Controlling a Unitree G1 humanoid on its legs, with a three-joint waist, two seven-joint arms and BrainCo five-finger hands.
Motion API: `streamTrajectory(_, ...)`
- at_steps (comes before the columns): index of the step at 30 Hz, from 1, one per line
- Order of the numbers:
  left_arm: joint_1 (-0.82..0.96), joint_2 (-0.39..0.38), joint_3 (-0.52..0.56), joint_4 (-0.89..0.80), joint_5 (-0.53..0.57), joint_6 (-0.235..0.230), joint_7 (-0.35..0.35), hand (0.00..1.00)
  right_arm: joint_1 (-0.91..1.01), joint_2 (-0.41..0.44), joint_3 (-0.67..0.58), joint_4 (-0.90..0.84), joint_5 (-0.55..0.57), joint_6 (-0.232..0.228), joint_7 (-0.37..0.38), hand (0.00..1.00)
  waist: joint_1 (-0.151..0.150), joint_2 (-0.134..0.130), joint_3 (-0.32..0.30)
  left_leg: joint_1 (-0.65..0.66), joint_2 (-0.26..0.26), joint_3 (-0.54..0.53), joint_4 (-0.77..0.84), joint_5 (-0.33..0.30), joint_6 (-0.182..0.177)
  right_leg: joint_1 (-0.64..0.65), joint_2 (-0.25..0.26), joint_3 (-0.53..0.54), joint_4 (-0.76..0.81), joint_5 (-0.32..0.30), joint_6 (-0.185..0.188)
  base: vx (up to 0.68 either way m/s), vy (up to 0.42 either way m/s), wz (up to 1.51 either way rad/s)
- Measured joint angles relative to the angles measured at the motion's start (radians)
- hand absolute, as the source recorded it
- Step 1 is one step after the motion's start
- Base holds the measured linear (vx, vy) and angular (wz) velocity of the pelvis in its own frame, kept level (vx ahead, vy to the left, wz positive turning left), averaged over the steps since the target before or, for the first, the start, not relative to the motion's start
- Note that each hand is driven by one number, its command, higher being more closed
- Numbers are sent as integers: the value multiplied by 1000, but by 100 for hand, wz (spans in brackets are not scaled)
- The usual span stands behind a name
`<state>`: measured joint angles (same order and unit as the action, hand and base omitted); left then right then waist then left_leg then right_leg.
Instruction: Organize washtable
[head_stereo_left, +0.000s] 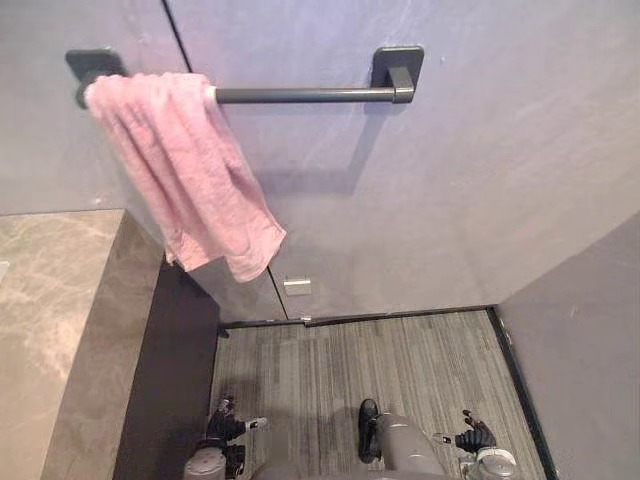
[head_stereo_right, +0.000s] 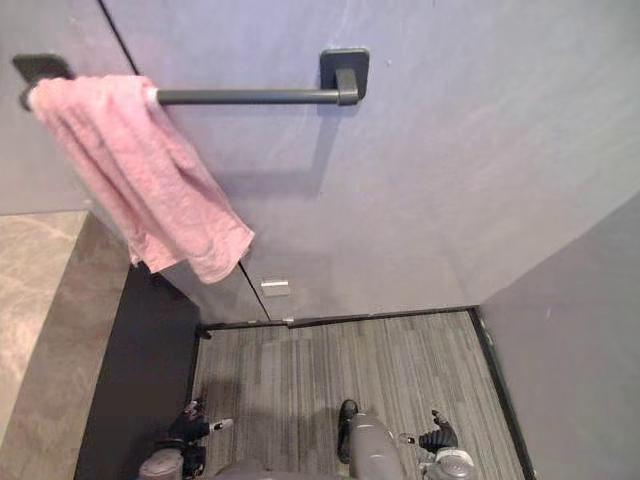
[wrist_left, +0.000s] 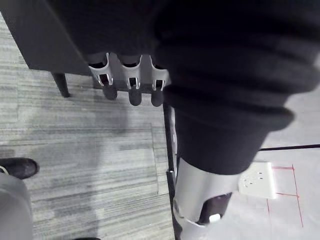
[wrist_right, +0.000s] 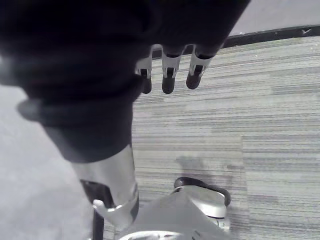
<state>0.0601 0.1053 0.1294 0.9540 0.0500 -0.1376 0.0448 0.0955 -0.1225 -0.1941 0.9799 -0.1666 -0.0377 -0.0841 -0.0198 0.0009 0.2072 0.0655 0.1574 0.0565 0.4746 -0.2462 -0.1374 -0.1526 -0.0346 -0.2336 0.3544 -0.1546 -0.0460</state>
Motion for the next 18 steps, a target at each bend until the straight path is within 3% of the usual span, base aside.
streamTrajectory(1,0,-17,5,-13,0,0,0,0,20,7,6,-32,5,2,-4,0,6,5,1,-81,37,13,189,5,-28,61,7,-21,-43,-5,-2,240,-102,42)
streamTrajectory(2,6,-32,7,-23,0,0,0,0,23,11,5,-49,9,2,-4,0,12,8,2,-127,73,60,290,3,-23,112,15,-29,-75,-5,-3,218,-72,29)
streamTrajectory(4,11,-49,11,-23,0,2,0,0,22,17,0,-73,17,-4,-7,0,22,6,2,-164,104,117,286,-13,5,168,16,-35,-115,-5,-3,173,-8,4)
streamTrajectory(5,10,-54,11,-23,0,2,0,0,21,17,-2,-74,20,-6,-8,0,35,8,1,-176,107,135,193,-16,19,182,15,-30,-124,-5,-2,145,37,-5)
streamTrajectory(6,9,-54,11,-23,0,2,1,0,20,16,-3,-73,20,-8,-8,0,36,11,-1,-180,103,136,125,-10,25,185,14,-27,-126,-7,4,130,94,-8)
streamTrajectory(7,9,-53,10,-20,0,2,1,0,20,12,-9,-69,20,-8,-8,0,36,29,-10,-192,96,132,-32,55,52,183,18,-27,-120,-13,23,142,146,0)
streamTrajectory(8,10,-49,9,-15,0,3,2,0,17,15,-16,-60,20,-8,-9,0,35,39,-13,-187,80,118,-77,63,40,181,15,-22,-113,-20,34,173,144,12)
streamTrajectory(10,6,-18,-8,1,-1,3,4,0,22,29,-17,-35,20,-1,-8,0,34,-1,-25,-139,15,109,-186,108,47,184,-19,0,-155,-5,65,122,89,16)
streamTrajectory(15,31,2,-10,27,0,3,4,0,21,30,-26,-13,18,-2,-8,0,34,-9,-32,-70,-30,133,-258,127,62,234,-47,22,-199,11,86,53,83,-7)
streamTrajectory(18,37,14,-12,30,0,3,3,0,19,28,-26,-11,17,-2,-8,0,34,-13,-42,-33,-51,136,-352,179,64,235,-53,27,-221,26,89,-15,4,-3)
